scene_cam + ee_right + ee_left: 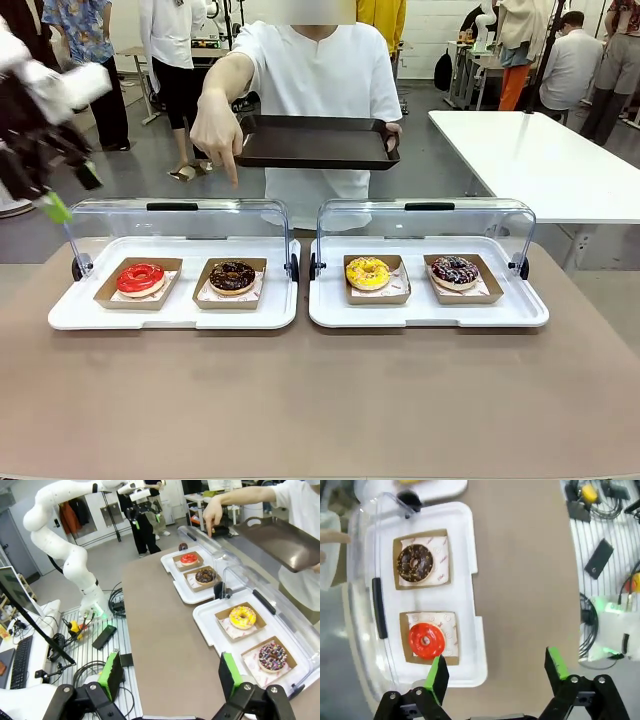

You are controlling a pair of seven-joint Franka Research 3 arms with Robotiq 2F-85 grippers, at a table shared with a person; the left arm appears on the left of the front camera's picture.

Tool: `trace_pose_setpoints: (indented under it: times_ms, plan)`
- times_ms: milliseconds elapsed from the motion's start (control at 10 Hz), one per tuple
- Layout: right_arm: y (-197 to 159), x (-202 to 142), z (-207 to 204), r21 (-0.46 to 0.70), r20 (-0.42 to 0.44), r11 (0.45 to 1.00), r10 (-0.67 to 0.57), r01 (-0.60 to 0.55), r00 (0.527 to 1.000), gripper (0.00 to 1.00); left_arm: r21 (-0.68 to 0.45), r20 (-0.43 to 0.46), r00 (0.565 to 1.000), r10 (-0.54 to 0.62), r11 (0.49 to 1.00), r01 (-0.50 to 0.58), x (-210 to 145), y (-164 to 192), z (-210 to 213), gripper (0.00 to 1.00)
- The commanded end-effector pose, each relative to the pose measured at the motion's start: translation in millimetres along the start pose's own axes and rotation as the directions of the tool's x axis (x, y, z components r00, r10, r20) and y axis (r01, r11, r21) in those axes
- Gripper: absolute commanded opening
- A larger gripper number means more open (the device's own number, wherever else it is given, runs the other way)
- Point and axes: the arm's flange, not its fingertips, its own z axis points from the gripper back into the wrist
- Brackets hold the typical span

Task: Provide the desired donut to the person.
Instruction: Pick up and lift the Paper togo box containing the Donut pointed at by the person.

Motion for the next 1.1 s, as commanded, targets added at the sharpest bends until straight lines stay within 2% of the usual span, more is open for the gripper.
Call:
trace_pose_setpoints:
  times_ms: [0, 100, 300, 500, 600, 700, 800, 1000]
  plan:
    - [-0.9, -0.4, -0.1, 0.006, 0.008, 1.0, 0.004, -0.004, 1.0, 1.0, 0.019, -0.156, 0.988, -0.016, 1.0, 0.019, 22.8, 14.8, -44.0, 1.0]
    - [-0.9, -0.4, -0.1, 0.006, 0.008, 1.0, 0.004, -0.004, 1.0, 1.0, 0.023, -0.2, 0.979, -0.042, 0.999, 0.047, 39.0, 16.7, -66.2, 1.0]
    - [-0.9, -0.4, -0.1, 0.006, 0.008, 1.0, 0.004, -0.004, 1.0, 1.0, 0.032, -0.179, 0.983, -0.044, 0.998, 0.051, 63.9, 17.7, -99.9, 1.0]
    - [-0.9, -0.4, -0.1, 0.006, 0.008, 1.0, 0.004, -0.004, 1.0, 1.0, 0.049, -0.197, 0.979, -0.057, 0.997, 0.068, 76.8, 16.7, -125.5, 1.0]
    - [-0.9, -0.4, -0.1, 0.006, 0.008, 1.0, 0.004, -0.004, 1.0, 1.0, 0.051, -0.182, 0.981, -0.06, 0.996, 0.07, 77.4, 15.4, -126.9, 1.0]
    - [-0.9, -0.4, -0.1, 0.006, 0.008, 1.0, 0.004, -0.004, 1.0, 1.0, 0.038, -0.127, 0.99, -0.054, 0.998, 0.059, 71.4, 9.8, -115.6, 1.0]
    - [-0.9, -0.4, -0.1, 0.006, 0.008, 1.0, 0.004, -0.004, 1.0, 1.0, 0.021, -0.162, 0.984, -0.075, 0.997, 0.08, 79.1, 17.4, -125.9, 1.0]
    - [-0.9, -0.4, -0.1, 0.006, 0.008, 1.0, 0.004, -0.004, 1.0, 1.0, 0.021, -0.162, 0.984, -0.075, 0.997, 0.08, 79.1, 17.4, -125.9, 1.0]
